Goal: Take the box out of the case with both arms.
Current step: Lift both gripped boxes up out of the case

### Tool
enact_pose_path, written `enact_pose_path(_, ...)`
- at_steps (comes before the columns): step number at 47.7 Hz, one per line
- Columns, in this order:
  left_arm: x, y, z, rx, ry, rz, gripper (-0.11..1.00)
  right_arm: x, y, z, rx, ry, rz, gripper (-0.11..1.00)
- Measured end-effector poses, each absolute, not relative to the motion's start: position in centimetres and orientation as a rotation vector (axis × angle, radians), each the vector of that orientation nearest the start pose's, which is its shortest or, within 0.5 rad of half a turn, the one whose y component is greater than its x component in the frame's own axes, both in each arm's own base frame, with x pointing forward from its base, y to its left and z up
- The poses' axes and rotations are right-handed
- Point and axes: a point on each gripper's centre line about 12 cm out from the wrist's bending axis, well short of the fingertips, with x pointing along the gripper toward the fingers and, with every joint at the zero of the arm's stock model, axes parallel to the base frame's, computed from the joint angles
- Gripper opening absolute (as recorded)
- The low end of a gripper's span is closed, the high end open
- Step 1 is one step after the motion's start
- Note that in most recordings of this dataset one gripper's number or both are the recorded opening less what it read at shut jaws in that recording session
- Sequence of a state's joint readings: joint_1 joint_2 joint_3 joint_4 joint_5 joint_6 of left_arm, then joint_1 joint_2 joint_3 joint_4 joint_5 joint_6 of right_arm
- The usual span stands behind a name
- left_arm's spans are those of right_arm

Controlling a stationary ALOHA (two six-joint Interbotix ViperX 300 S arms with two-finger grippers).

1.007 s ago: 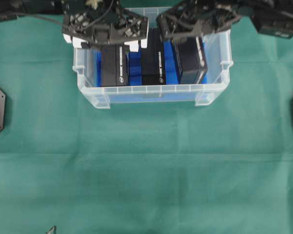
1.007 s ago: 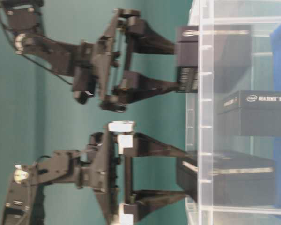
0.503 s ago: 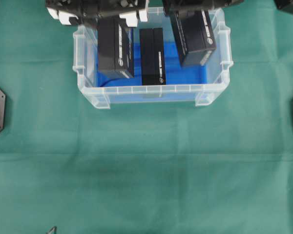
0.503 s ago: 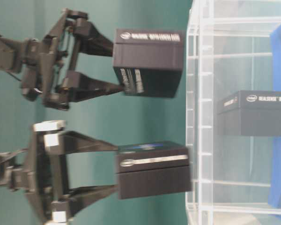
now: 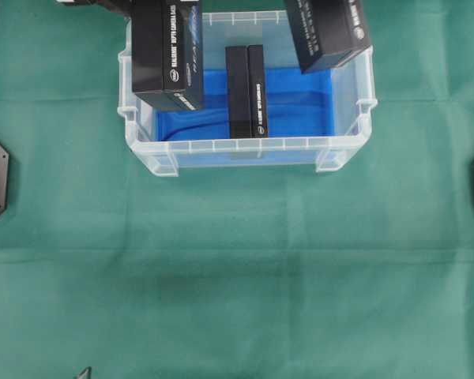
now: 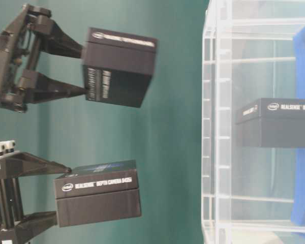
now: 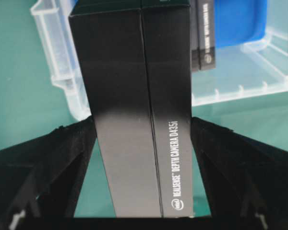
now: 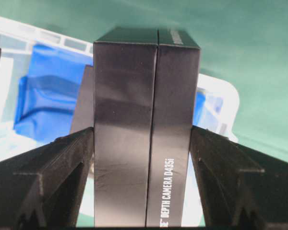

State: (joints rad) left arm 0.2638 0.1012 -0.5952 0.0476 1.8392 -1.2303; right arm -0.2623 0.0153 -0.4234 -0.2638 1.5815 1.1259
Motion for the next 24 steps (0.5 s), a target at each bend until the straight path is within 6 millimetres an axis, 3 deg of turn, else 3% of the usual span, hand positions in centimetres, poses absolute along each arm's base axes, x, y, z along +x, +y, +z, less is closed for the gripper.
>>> enact_pose_path(7, 36.8, 10.4, 45.4, -1.167, 1.014, 1.059, 0.63, 36.1, -12.6, 45.0, 0.962, 0.772, -1.069, 0.67)
enact_pose_path(24, 37.0, 10.6, 45.8, -1.151, 1.016, 1.053, 0.63, 35.9, -12.4, 45.0, 0.956, 0.787, -1.078, 0.67)
